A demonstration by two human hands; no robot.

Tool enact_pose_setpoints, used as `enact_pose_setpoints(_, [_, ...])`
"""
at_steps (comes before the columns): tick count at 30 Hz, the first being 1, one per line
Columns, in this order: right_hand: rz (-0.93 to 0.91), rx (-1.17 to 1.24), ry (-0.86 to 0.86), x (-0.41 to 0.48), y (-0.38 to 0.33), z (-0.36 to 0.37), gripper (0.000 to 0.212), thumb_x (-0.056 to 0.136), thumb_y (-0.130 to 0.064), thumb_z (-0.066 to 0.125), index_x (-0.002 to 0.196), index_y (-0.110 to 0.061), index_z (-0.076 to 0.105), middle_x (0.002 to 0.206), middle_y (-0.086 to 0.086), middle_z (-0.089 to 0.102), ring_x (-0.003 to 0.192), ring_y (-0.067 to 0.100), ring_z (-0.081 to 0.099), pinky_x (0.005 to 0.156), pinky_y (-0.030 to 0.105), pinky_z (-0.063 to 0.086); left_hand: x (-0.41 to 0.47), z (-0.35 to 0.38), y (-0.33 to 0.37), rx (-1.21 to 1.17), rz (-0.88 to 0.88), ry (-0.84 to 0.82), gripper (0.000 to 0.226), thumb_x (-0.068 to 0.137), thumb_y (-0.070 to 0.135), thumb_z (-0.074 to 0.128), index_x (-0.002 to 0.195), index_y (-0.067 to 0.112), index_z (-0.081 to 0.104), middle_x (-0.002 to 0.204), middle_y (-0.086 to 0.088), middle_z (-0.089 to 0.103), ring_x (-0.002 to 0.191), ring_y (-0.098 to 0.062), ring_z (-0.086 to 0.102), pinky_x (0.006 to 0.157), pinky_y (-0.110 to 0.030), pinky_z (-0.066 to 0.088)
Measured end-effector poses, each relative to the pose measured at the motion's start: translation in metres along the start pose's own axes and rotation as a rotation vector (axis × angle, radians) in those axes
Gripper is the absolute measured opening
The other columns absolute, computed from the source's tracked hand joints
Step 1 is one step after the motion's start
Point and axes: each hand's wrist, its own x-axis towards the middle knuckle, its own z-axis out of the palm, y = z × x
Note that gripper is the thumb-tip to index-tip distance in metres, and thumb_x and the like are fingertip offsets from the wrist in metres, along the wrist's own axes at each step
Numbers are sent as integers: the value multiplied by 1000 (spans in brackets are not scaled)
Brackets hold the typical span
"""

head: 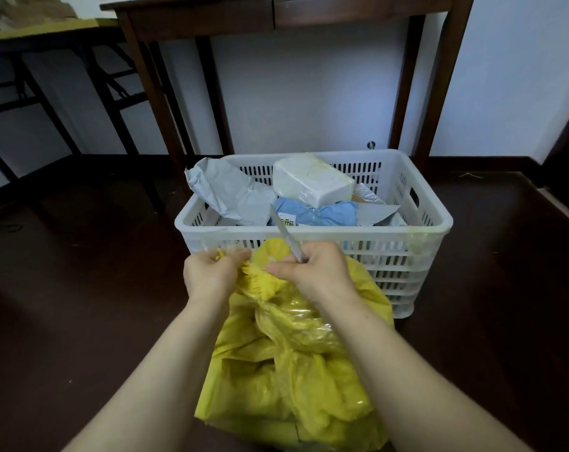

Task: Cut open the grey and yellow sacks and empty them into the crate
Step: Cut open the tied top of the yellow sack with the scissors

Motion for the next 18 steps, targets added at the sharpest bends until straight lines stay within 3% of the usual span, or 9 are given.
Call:
enact_pose_setpoints(6, [-112,-12,73,-9,-16,20,29,69,-32,80,53,-27,57,64,-11,62,76,21,66,72,33,53,44,0,23,-71,-156,154,23,61,7,82,66,7,60,65,-7,61,51,-21,57,38,-22,43])
enact_pose_setpoints(9, [-139,-24,62,-9,-20,14,26,71,-31,80,55,-26,59,69,-7,65,77,19,65,73,31,53,54,-1,25,-137,-236,212,31,60,4,83,68,5,52,66,-11,60,53,-24,58,43,-27,46])
enact_pose_setpoints(14, [-179,-100,83,-13,-27,4,32,73,-32,78,52,-25,54,59,-9,56,71,23,62,67,33,51,59,9,25,-162,-309,232,36,60,-1,82,69,4,48,75,-15,62,60,-28,62,60,-39,56])
enact_pose_setpoints(16, [-202,-127,83,-12,-28,-4,33,71,-32,78,50,-23,54,56,-11,56,67,21,60,65,32,50,60,2,21,-129,-321,264,39,61,5,84,67,3,46,74,-13,61,56,-24,57,58,-34,53])
enact_pose_setpoints(18, [-181,-40,54,-9,-28,-12,30,68,-29,80,49,-21,58,50,-12,55,60,17,57,65,34,51,66,-10,15,-119,-315,268,33,69,11,81,82,1,53,84,-12,62,64,-23,59,56,-28,45])
